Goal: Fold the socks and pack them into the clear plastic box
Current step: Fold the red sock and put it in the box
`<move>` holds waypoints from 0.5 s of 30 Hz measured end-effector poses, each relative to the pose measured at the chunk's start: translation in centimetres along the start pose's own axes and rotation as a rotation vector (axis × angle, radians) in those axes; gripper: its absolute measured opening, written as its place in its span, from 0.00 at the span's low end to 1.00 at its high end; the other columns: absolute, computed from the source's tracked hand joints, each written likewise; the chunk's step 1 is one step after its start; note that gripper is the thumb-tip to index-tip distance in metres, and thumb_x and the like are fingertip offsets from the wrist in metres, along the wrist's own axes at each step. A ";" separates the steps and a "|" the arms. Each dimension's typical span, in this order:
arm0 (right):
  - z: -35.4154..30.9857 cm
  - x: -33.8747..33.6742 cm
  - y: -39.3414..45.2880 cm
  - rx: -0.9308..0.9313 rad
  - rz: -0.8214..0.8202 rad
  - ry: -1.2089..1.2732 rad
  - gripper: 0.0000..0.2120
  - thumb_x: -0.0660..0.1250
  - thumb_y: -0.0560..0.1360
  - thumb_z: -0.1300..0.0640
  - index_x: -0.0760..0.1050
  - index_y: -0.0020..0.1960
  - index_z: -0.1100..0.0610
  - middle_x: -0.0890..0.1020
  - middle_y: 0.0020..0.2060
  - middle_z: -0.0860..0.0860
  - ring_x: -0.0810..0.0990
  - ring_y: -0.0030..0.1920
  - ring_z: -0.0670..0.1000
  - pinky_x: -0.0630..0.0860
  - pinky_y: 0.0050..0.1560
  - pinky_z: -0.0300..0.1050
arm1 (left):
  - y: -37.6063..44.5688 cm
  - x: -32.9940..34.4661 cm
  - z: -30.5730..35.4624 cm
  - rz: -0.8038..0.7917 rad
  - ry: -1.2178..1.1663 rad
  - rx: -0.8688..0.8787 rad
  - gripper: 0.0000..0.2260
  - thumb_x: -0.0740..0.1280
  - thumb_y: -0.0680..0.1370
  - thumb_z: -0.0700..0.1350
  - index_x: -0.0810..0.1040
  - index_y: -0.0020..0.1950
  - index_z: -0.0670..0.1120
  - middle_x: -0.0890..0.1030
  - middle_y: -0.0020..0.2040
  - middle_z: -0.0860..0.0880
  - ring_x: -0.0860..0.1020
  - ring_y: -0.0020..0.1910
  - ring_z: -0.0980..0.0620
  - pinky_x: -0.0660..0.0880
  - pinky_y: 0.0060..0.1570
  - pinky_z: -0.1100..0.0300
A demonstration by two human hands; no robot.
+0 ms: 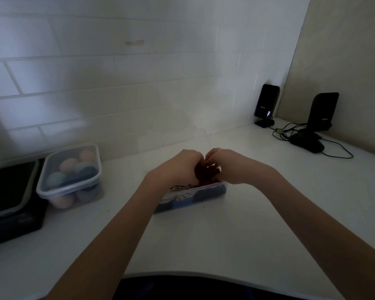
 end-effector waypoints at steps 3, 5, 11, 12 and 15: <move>0.2 0.0 0.6 0.005 -0.009 -0.052 0.17 0.63 0.72 0.67 0.76 0.60 0.60 0.75 0.61 0.56 0.75 0.57 0.56 0.73 0.58 0.49 | 0.1 -0.3 0.3 0.027 0.014 -0.001 0.12 0.70 0.71 0.42 0.79 0.54 0.40 0.80 0.49 0.43 0.77 0.46 0.47 0.70 0.43 0.60; 0.5 -0.2 0.8 -0.012 0.014 -0.085 0.17 0.64 0.72 0.66 0.75 0.60 0.56 0.74 0.61 0.55 0.73 0.58 0.56 0.72 0.56 0.46 | 0.2 -0.3 0.3 0.042 0.026 -0.009 0.11 0.69 0.73 0.43 0.79 0.53 0.41 0.81 0.48 0.43 0.77 0.44 0.47 0.69 0.41 0.61; 1.0 -0.1 1.3 -0.060 -0.047 -0.312 0.19 0.69 0.71 0.50 0.75 0.61 0.43 0.69 0.64 0.50 0.64 0.62 0.55 0.59 0.52 0.46 | 0.5 0.8 -0.3 -0.041 0.316 -0.051 0.12 0.63 0.76 0.54 0.78 0.52 0.49 0.78 0.44 0.48 0.70 0.46 0.49 0.60 0.52 0.52; 0.9 -0.1 1.5 -0.059 -0.070 -0.340 0.19 0.69 0.70 0.48 0.74 0.61 0.41 0.69 0.63 0.51 0.63 0.62 0.55 0.59 0.52 0.46 | 0.6 0.9 -0.3 -0.058 0.328 -0.051 0.12 0.63 0.76 0.55 0.78 0.52 0.50 0.78 0.43 0.49 0.70 0.47 0.49 0.60 0.53 0.50; 1.0 0.2 2.1 -0.032 -0.115 -0.414 0.21 0.69 0.70 0.46 0.73 0.62 0.38 0.67 0.65 0.52 0.61 0.64 0.56 0.60 0.55 0.48 | 0.7 0.9 -0.3 -0.092 0.317 -0.052 0.12 0.64 0.76 0.55 0.77 0.54 0.50 0.73 0.40 0.50 0.66 0.47 0.49 0.57 0.51 0.50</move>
Point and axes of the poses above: each hand's wrist, its own y-axis towards the middle knuckle, its own x-axis out of the palm, z = x × y, the point moved 7 cm from there along y, towards the middle knuckle
